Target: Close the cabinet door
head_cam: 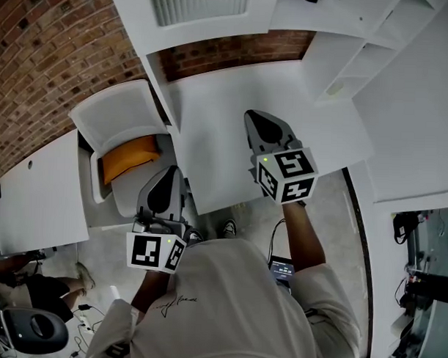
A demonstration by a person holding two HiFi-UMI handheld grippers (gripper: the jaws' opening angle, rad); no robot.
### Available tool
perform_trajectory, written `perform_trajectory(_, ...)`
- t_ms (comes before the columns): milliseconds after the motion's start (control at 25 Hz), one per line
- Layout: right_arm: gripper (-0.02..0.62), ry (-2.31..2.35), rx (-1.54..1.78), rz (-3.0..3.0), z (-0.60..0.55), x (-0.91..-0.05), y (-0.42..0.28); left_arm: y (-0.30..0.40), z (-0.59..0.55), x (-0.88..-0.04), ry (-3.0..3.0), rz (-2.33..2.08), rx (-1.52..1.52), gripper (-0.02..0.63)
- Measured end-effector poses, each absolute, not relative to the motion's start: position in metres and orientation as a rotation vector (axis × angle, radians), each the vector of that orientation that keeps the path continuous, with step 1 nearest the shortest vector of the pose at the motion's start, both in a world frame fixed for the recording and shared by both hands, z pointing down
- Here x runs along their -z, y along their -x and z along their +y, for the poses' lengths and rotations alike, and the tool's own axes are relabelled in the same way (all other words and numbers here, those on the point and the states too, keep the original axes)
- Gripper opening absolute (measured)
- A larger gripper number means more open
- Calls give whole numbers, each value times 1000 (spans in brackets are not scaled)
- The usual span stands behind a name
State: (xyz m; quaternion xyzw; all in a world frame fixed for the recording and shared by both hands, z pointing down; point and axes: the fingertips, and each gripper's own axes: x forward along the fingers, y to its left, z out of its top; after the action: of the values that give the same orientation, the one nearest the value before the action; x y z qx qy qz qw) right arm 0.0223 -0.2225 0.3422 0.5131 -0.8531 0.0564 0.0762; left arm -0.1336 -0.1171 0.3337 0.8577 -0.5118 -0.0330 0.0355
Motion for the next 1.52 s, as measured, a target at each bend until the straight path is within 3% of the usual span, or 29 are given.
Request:
perform_trajectory(960, 23, -1498, -493, -2493, -85, -409, -14, 173, -85, -378, -2548, -1553, 41, 17)
perform_trajectory(1520, 23, -1530, -441, -2479, -81, -400, -19, 180, -82, -375, -2533, -1554, 57, 17)
